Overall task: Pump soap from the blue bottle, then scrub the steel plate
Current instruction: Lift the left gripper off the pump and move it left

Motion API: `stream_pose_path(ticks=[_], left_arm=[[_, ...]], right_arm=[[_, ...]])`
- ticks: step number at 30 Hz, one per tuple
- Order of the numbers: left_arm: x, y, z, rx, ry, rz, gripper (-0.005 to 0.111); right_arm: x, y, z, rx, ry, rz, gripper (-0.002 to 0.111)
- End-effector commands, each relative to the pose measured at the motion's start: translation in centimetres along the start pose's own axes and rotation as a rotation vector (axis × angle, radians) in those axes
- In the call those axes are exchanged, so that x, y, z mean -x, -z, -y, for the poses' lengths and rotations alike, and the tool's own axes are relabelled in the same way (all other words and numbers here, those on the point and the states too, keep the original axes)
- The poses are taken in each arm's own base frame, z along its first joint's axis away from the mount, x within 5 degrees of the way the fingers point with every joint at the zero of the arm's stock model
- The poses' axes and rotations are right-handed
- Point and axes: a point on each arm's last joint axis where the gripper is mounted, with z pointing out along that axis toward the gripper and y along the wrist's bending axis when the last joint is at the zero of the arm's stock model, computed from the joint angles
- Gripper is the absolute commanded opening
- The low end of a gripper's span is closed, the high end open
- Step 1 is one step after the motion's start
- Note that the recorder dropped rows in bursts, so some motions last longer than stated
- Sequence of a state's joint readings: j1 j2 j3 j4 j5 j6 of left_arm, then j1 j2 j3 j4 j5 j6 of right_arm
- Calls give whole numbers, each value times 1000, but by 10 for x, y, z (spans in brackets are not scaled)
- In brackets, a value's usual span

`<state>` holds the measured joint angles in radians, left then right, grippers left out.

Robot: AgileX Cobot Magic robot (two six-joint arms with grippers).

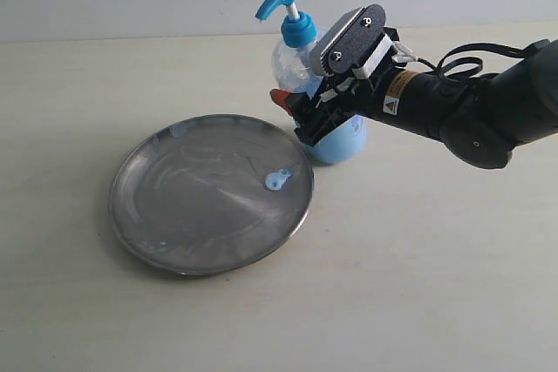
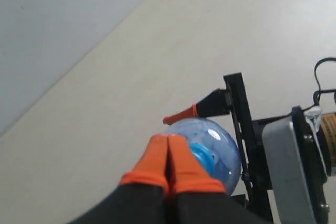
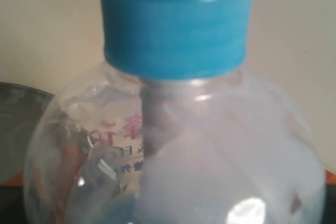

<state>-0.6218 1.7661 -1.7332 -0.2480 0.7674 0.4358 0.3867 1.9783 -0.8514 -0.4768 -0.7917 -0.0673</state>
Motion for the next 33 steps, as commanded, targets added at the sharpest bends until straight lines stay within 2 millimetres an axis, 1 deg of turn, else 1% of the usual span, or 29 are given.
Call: stream_pose_path(ticks=[1, 3, 6, 11, 16, 22, 29, 33], left_arm=[[15, 41, 5, 25, -17, 95, 0], [17, 54, 7, 26, -6, 107, 0], [17, 67, 9, 27, -10, 103, 0], [13, 77, 11, 35, 15, 99, 0], [0, 73, 12, 37, 48, 72, 0], [-16, 68, 14, 54, 93, 84, 0], [-43, 57, 18, 57, 113, 46, 0], [-58, 51, 20, 61, 142, 32, 0]], right_arm=[[4, 0, 0, -1, 24, 4, 0], [4, 0, 1, -7, 18, 3, 0], [4, 0, 1, -7, 18, 3, 0], [3, 1, 5, -44, -25, 0, 0], [3, 1, 7, -70, -53, -1, 0], [2, 1, 13, -119, -128, -4, 0], [0, 2, 17, -159, -174, -8, 0], [-3, 6, 27, -189, -254, -3, 0]])
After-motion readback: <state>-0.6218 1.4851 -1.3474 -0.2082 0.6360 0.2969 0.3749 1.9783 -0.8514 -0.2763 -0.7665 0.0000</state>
